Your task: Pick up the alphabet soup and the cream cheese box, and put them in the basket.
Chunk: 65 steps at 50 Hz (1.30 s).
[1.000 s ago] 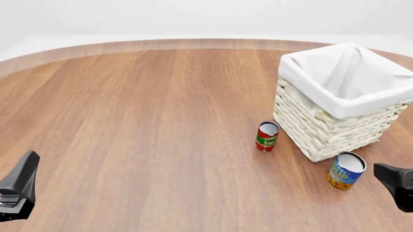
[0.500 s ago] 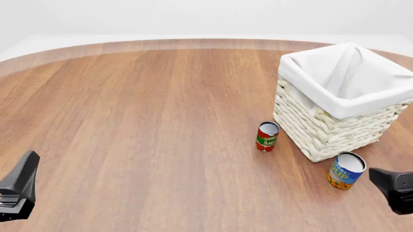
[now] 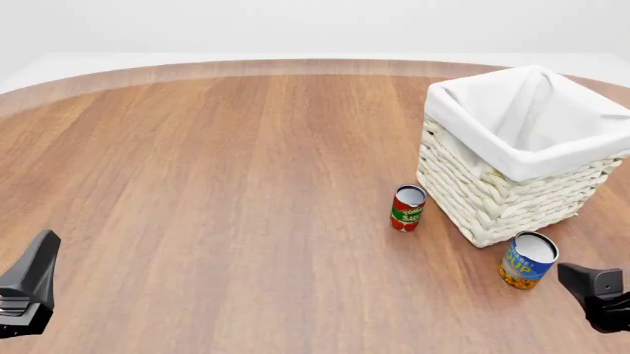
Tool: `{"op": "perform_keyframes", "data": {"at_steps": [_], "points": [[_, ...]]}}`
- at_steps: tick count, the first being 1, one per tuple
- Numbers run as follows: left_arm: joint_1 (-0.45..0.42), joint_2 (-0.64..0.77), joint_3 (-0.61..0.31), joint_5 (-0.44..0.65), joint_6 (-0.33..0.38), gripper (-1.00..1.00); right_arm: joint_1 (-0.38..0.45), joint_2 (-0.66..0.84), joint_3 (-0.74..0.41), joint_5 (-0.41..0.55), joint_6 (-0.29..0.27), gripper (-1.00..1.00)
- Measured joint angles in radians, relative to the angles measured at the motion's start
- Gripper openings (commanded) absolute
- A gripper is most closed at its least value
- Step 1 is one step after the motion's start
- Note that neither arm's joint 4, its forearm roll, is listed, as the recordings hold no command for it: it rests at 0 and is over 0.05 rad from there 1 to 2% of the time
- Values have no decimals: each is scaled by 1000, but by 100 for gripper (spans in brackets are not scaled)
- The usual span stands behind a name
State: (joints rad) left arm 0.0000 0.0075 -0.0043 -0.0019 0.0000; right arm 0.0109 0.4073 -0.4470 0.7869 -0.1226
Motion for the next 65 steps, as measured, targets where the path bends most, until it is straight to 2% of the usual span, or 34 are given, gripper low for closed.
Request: {"op": "perform_keyframes", "data": {"at_steps": [14, 28, 53, 65], "points": [[0, 0, 0, 0, 0, 100, 2, 2, 20, -14, 1, 100], [0, 0, 0, 0, 0, 100, -1, 22, 79, -77, -7, 100], [0, 0, 0, 0, 0, 100, -18, 116, 208, -269, -4, 100], [0, 0, 0, 0, 0, 100, -24, 148, 242, -320, 4, 100]]}}
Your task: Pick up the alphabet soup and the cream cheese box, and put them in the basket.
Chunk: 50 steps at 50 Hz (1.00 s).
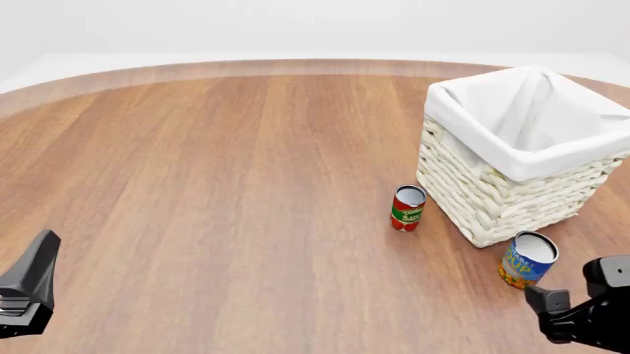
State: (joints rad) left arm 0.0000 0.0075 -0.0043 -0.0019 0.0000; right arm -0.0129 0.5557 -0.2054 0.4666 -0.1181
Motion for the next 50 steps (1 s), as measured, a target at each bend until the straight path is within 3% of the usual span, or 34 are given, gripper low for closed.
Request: {"op": "perform_keyframes", "data": {"at_steps": [50], "points": [[0, 0, 0, 0, 0, 100, -58, 326, 63, -369, -2, 100]]}}
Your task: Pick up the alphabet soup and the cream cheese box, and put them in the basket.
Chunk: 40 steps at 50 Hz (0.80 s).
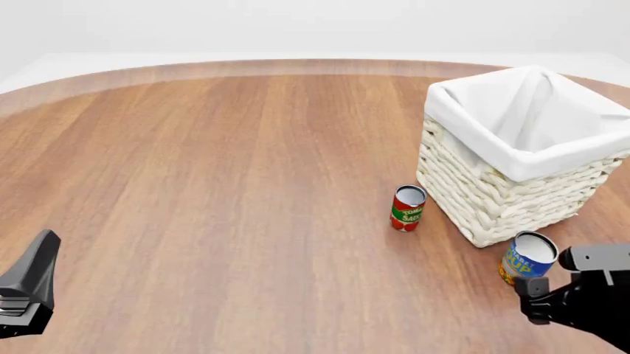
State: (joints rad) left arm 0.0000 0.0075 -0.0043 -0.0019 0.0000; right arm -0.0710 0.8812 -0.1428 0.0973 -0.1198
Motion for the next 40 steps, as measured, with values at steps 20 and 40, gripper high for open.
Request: {"op": "perform_keyframes", "data": {"at_steps": [20, 40], "points": [[0, 0, 0, 0, 0, 100, -11, 76, -11, -55, -5, 100], [0, 0, 0, 0, 0, 100, -25, 171, -43, -113, -14, 100]]}}
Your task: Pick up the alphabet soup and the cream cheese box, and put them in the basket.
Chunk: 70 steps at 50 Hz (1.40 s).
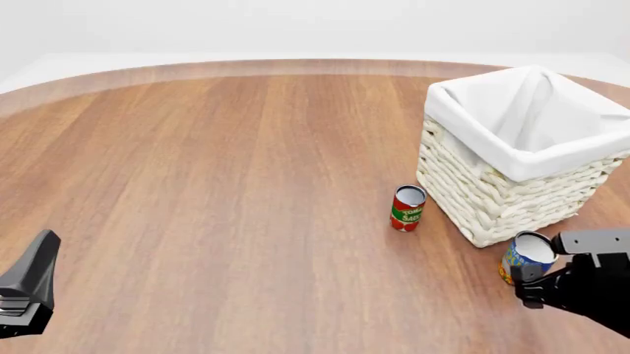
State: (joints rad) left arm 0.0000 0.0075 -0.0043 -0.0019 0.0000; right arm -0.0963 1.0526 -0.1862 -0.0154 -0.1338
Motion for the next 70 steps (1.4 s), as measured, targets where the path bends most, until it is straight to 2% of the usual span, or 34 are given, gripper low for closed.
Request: {"op": "perform_keyframes", "data": {"at_steps": [43, 66, 67, 70], "points": [[0, 0, 0, 0, 0, 100, -21, 149, -54, -85, -19, 100], [0, 0, 0, 0, 0, 100, -20, 287, -36, -221, -12, 100], [0, 0, 0, 0, 0, 100, -20, 291, -35, -225, -11, -100], [0, 0, 0, 0, 0, 100, -20, 294, -39, -240, -13, -100]]}}
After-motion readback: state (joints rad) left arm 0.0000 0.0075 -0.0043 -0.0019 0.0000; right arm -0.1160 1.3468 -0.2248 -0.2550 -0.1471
